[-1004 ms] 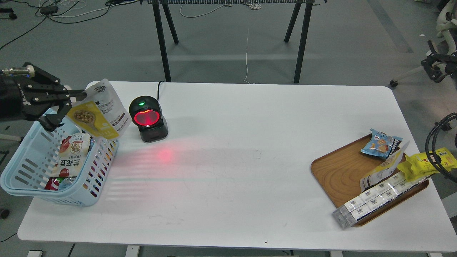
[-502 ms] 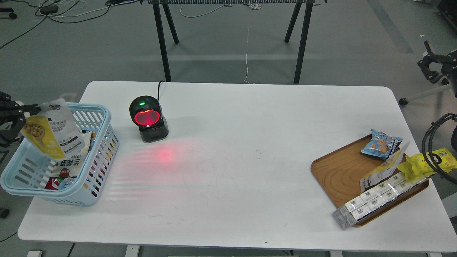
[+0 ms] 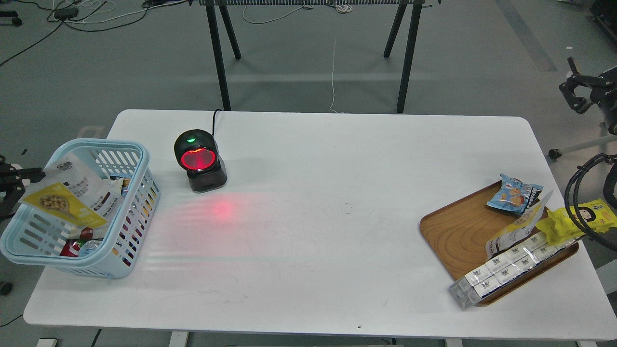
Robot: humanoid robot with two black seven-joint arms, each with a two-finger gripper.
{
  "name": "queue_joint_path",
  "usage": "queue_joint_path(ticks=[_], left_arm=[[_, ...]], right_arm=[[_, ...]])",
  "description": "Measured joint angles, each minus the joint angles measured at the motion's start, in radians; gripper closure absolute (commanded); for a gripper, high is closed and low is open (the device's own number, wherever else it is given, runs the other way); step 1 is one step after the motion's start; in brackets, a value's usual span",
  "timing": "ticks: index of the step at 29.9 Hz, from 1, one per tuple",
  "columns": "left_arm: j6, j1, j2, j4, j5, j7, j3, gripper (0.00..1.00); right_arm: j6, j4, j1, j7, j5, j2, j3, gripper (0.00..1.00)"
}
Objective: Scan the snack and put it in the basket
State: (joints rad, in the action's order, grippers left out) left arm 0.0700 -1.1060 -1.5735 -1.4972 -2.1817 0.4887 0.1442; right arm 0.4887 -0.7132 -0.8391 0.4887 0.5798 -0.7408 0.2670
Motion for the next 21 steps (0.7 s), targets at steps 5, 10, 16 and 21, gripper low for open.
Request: queue_joint_path(ticks=[5, 10, 16, 21], left_arm=[[0.016, 0.000, -0.005, -0.008, 0.000, 0.000, 0.003, 0.57], [0.014, -0.007, 0.017, -0.004, 0.159, 0.000, -0.009, 0.19], [-0.008, -0.012, 0.132, 0.032, 0.669, 0.000, -0.060, 0.15], [-0.127, -0.014, 0.305, 0.161, 0.976, -0.001, -0.153, 0.15]], right_arm=[[0.000, 0.000, -0.002, 0.000, 0.000, -0.004, 0.000, 0.01], [0.000, -0.001, -0.003, 0.000, 0.000, -0.010, 0.000, 0.01], [0.000, -0.003, -0.006, 0.000, 0.000, -0.016, 0.001, 0.01], [0.000, -0.002, -0.019, 0.000, -0.002, -0.018, 0.045, 0.01]])
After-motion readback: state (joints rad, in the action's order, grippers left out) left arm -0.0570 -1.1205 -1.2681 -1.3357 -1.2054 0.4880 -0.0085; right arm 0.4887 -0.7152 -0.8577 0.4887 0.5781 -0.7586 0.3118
